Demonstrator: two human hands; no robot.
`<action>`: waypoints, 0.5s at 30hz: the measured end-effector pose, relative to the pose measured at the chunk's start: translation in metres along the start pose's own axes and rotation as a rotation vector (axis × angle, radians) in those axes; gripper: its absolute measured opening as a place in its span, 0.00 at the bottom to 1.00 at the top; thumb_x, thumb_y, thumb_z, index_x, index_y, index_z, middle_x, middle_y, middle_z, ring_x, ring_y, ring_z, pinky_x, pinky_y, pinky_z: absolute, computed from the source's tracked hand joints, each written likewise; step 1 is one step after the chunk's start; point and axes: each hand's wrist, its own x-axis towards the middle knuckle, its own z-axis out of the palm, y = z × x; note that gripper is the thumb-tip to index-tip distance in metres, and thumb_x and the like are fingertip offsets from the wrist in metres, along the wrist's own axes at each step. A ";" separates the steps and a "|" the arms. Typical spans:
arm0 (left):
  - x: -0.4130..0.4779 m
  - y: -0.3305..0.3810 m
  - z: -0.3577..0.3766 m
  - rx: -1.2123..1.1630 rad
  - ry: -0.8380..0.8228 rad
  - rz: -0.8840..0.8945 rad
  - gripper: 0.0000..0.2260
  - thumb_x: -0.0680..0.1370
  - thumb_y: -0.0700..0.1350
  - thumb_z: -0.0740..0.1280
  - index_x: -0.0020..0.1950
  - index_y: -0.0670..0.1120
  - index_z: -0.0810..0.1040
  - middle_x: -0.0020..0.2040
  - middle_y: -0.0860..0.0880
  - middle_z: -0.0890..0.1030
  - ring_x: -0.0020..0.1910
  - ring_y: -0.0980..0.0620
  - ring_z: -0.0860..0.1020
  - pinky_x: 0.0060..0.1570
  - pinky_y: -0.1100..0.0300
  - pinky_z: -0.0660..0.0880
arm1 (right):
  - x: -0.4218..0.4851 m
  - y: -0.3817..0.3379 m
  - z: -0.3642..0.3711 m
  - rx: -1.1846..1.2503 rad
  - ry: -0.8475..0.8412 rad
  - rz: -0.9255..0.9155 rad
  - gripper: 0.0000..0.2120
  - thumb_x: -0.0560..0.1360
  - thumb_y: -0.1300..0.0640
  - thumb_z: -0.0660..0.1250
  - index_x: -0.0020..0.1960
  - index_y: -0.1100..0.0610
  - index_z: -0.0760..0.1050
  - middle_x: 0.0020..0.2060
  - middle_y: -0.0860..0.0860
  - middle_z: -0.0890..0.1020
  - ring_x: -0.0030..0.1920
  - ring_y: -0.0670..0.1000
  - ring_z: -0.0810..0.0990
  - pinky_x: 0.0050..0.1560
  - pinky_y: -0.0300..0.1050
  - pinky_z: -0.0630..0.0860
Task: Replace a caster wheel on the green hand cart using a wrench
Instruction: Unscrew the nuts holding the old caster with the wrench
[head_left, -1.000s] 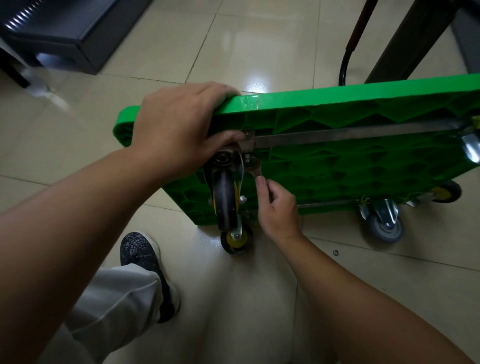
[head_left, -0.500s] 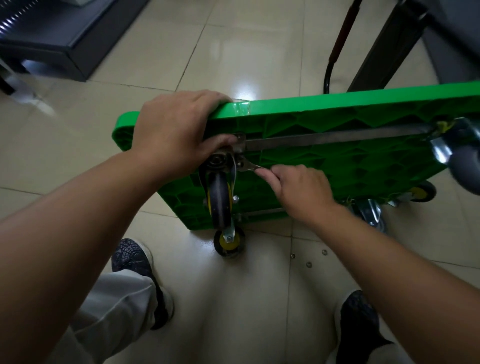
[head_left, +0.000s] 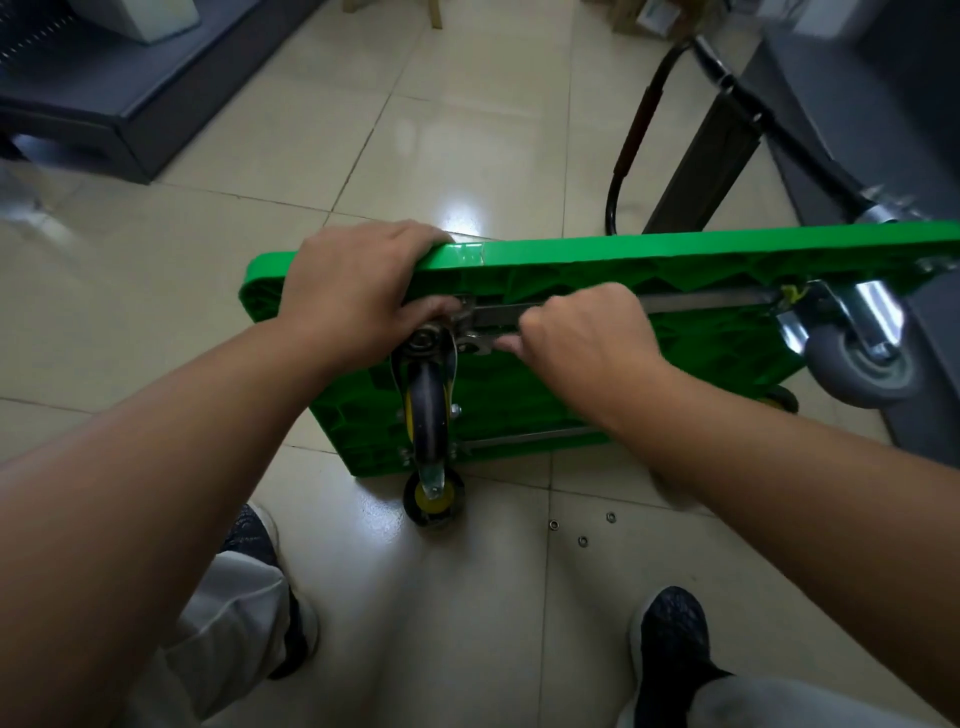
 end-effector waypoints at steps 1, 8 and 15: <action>0.000 0.000 0.000 0.000 0.001 0.003 0.24 0.77 0.63 0.68 0.69 0.54 0.74 0.60 0.52 0.82 0.55 0.45 0.80 0.47 0.51 0.73 | -0.008 0.006 0.011 0.060 0.056 0.044 0.28 0.83 0.37 0.49 0.34 0.53 0.68 0.25 0.47 0.70 0.23 0.49 0.69 0.26 0.41 0.62; 0.000 -0.002 0.002 0.006 0.015 0.021 0.24 0.77 0.63 0.67 0.69 0.53 0.74 0.60 0.53 0.82 0.56 0.46 0.80 0.45 0.55 0.68 | -0.043 -0.042 0.108 1.217 0.341 0.492 0.33 0.77 0.28 0.50 0.32 0.56 0.67 0.24 0.50 0.69 0.24 0.50 0.68 0.25 0.52 0.66; 0.000 -0.003 0.003 0.021 0.007 0.017 0.24 0.76 0.63 0.66 0.69 0.54 0.74 0.59 0.54 0.82 0.54 0.48 0.80 0.44 0.57 0.65 | -0.013 -0.122 0.136 1.529 0.343 0.602 0.26 0.78 0.32 0.54 0.32 0.51 0.64 0.24 0.45 0.65 0.24 0.44 0.63 0.25 0.44 0.60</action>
